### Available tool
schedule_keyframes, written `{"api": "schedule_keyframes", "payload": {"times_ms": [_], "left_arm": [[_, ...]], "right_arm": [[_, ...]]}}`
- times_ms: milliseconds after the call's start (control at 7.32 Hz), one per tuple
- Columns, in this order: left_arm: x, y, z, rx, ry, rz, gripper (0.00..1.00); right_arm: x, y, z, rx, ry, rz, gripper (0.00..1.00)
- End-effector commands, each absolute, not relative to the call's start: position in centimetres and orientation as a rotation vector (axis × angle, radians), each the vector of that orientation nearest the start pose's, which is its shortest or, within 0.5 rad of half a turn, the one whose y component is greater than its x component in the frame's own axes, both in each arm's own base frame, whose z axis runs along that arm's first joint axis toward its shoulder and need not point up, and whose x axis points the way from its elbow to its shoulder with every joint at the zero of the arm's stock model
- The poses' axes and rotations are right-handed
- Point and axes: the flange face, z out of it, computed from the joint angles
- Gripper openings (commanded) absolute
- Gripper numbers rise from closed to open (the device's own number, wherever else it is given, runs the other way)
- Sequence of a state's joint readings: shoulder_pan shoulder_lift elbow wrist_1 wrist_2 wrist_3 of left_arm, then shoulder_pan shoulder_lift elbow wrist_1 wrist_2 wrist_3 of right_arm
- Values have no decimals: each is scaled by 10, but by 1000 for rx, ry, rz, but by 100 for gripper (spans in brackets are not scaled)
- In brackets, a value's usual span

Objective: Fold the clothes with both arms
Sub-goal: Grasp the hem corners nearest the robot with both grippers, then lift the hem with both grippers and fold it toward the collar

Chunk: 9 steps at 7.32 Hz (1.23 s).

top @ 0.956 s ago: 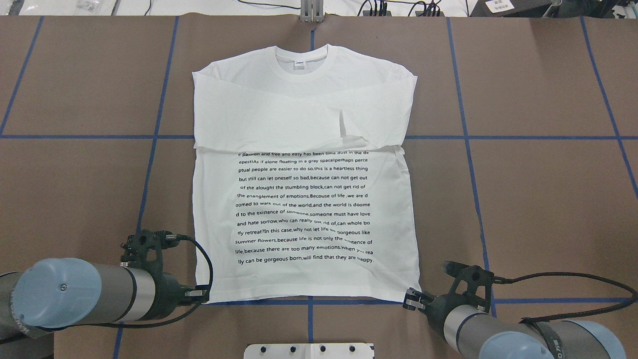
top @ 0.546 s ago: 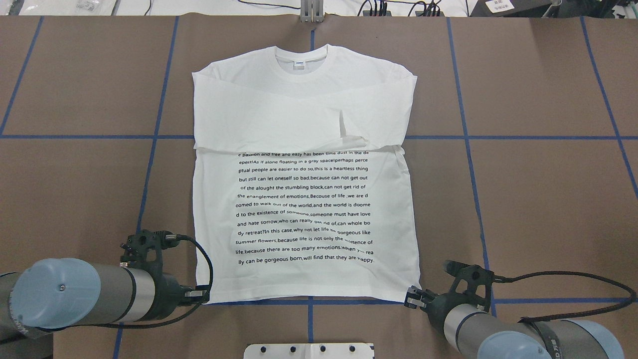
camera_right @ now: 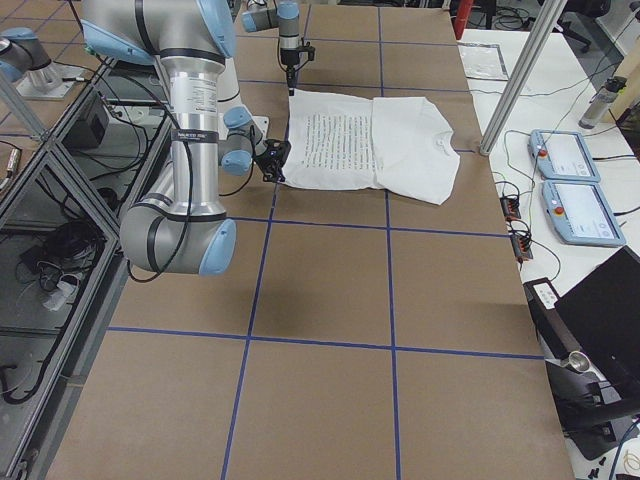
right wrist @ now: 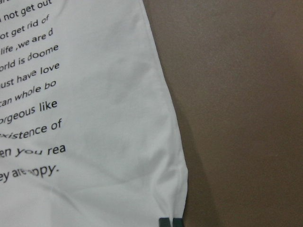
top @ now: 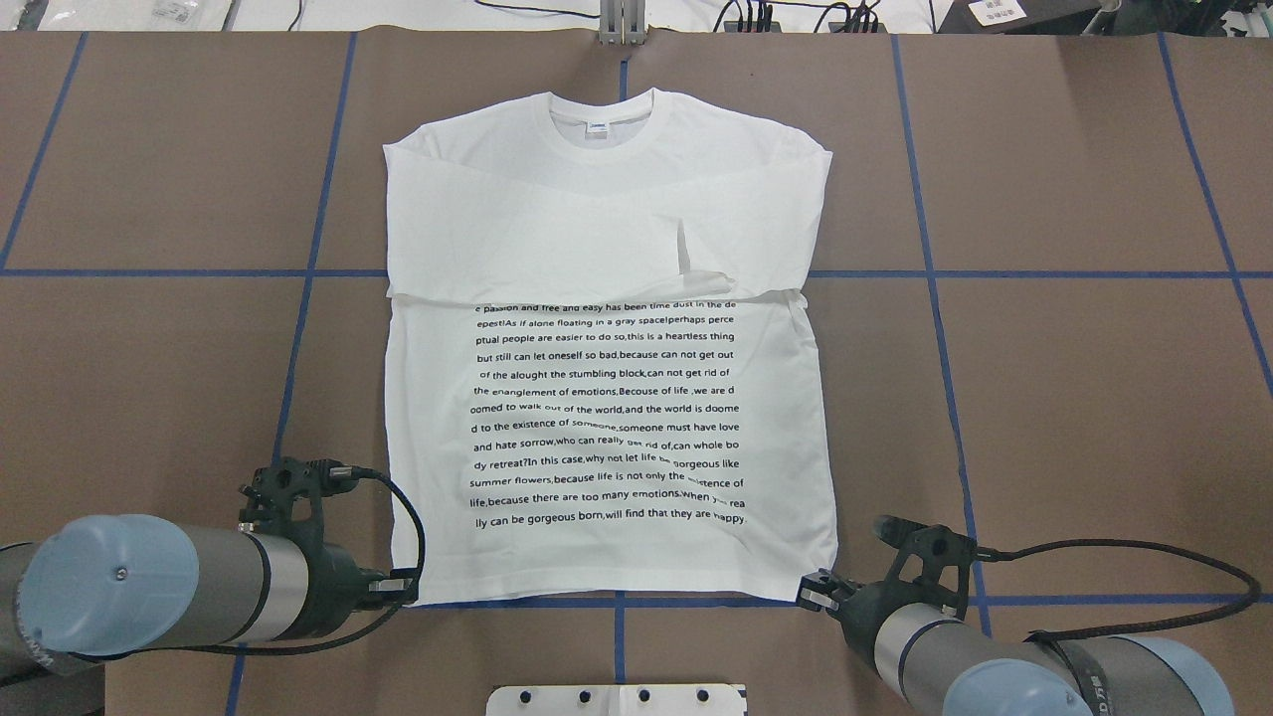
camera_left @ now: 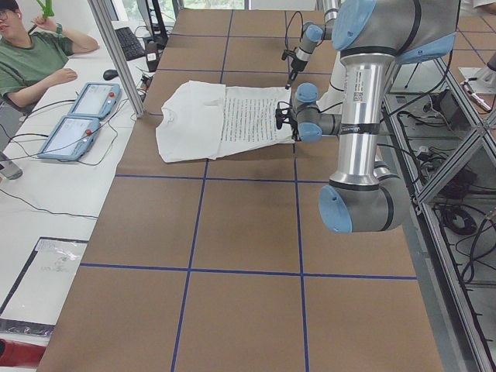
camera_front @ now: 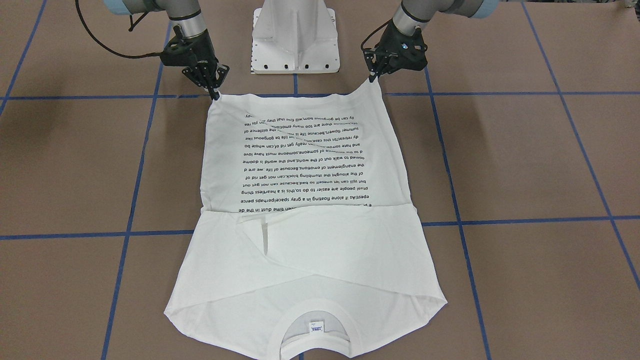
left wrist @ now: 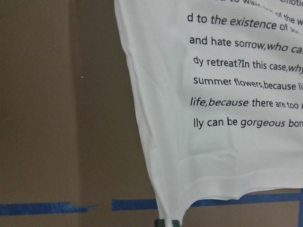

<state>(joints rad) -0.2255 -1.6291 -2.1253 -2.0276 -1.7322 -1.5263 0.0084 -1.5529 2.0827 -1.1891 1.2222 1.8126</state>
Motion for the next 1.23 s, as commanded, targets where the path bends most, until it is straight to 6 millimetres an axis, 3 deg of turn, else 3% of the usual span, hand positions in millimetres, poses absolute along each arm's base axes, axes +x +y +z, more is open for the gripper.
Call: {"api": "schedule_keyframes", "payload": {"times_ms": [0, 273, 410, 546, 683, 819, 956, 1093], "left_arm": [[428, -218, 306, -15, 1075, -72, 0], [361, -194, 246, -105, 1076, -21, 0], [333, -186, 220, -134, 1075, -5, 0], [323, -198, 211, -138, 1067, -18, 0], [316, -218, 197, -81, 1073, -21, 0], [303, -251, 180, 9, 1053, -24, 0], [290, -292, 155, 71, 1013, -24, 0], [286, -334, 144, 115, 965, -37, 0]], "right_arm": [[-448, -175, 338, 208, -955, 395, 0], [-370, -171, 264, 70, -900, 350, 0], [-338, -181, 245, 23, -874, 351, 0], [-328, -203, 234, 36, -866, 250, 0], [-323, -226, 218, 84, -878, 190, 0], [-319, -255, 206, 92, -862, 240, 0], [-314, -290, 187, 166, -836, 182, 0], [-304, -313, 177, 307, -787, -32, 0]]}}
